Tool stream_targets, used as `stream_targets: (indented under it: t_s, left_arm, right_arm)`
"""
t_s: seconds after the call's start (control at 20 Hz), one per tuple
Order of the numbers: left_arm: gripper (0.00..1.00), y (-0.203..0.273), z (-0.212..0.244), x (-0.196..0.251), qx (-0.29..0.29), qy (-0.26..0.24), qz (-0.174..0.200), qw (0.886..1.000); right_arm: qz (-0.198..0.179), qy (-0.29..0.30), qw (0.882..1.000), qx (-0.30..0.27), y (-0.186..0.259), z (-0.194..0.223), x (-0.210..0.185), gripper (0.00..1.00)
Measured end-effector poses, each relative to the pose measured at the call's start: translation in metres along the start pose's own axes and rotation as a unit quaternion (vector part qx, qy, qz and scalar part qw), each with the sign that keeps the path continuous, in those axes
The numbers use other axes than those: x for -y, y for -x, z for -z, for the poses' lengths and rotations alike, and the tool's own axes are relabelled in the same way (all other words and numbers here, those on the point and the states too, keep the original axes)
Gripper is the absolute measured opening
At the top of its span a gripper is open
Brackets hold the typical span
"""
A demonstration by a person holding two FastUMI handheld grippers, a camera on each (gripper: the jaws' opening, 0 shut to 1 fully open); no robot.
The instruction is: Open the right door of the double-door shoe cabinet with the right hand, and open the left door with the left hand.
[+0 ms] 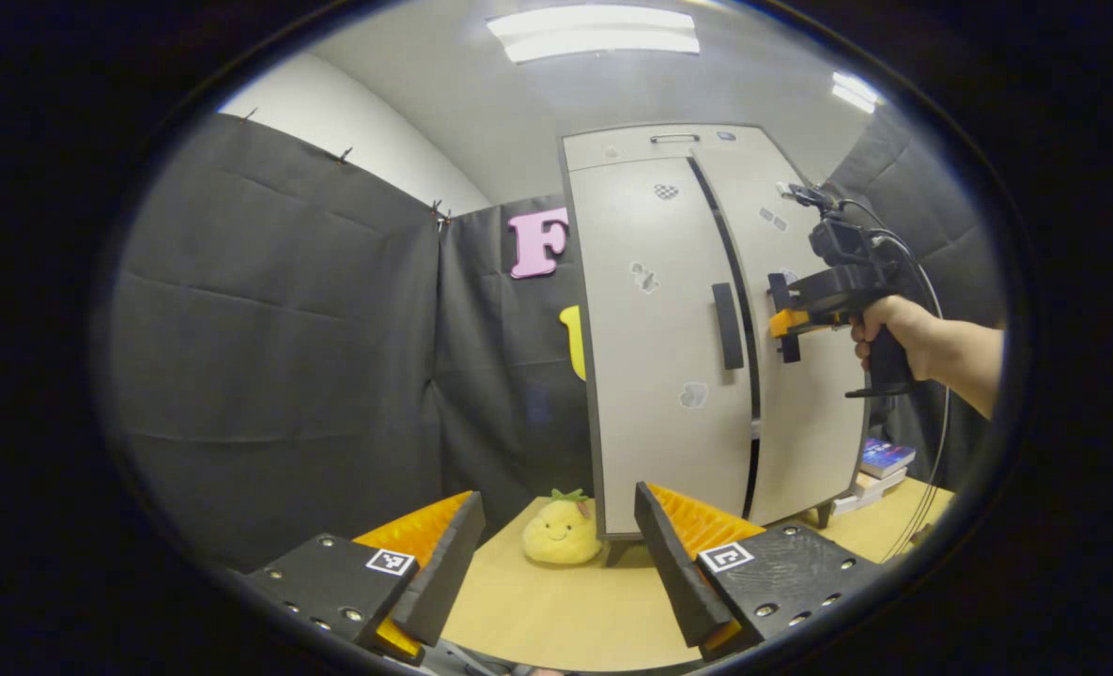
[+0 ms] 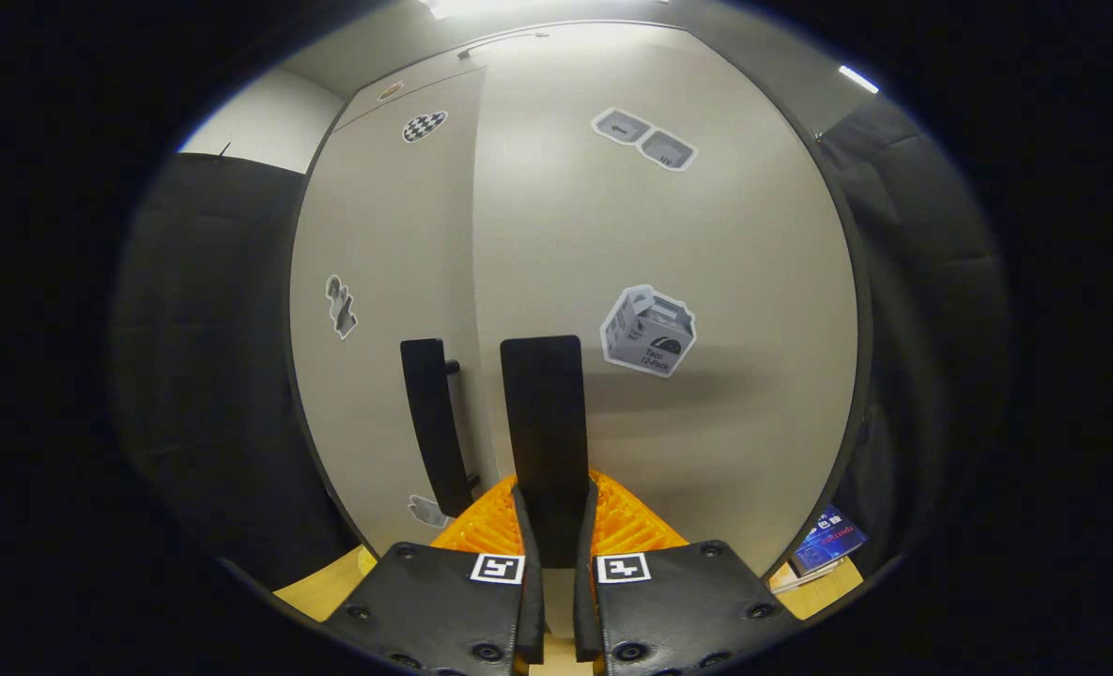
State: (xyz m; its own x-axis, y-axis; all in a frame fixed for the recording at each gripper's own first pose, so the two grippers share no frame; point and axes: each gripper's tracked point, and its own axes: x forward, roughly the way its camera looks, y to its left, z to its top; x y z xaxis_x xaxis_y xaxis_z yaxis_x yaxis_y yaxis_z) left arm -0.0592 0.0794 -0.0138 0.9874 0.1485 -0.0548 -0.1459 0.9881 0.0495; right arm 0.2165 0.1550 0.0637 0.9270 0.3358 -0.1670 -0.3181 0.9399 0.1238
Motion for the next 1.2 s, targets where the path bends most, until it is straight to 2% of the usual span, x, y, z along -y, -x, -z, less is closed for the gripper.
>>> stream_targets:
  t_s: [0.2,0.5,0.85,1.2]
  left_arm:
    - [0.94,-0.005,0.000,0.023,0.003,0.001,0.020,1.000]
    - [0.94,-0.008,-0.002,0.034,0.005,0.003,0.037,0.999]
    - [0.94,-0.017,-0.005,0.062,0.010,0.003,0.066,0.998]
    - [0.94,-0.021,-0.006,0.078,0.011,0.003,0.076,0.997]
  right_arm:
    - [-0.012,0.000,1.000,-0.009,0.018,0.003,0.003,0.14]
    - [-0.023,-0.011,0.999,-0.024,0.042,0.004,0.009,0.14]
    - [-0.054,-0.010,0.998,-0.024,0.068,0.006,0.018,0.14]
    - [-0.074,-0.011,0.997,-0.034,0.088,0.006,0.029,0.14]
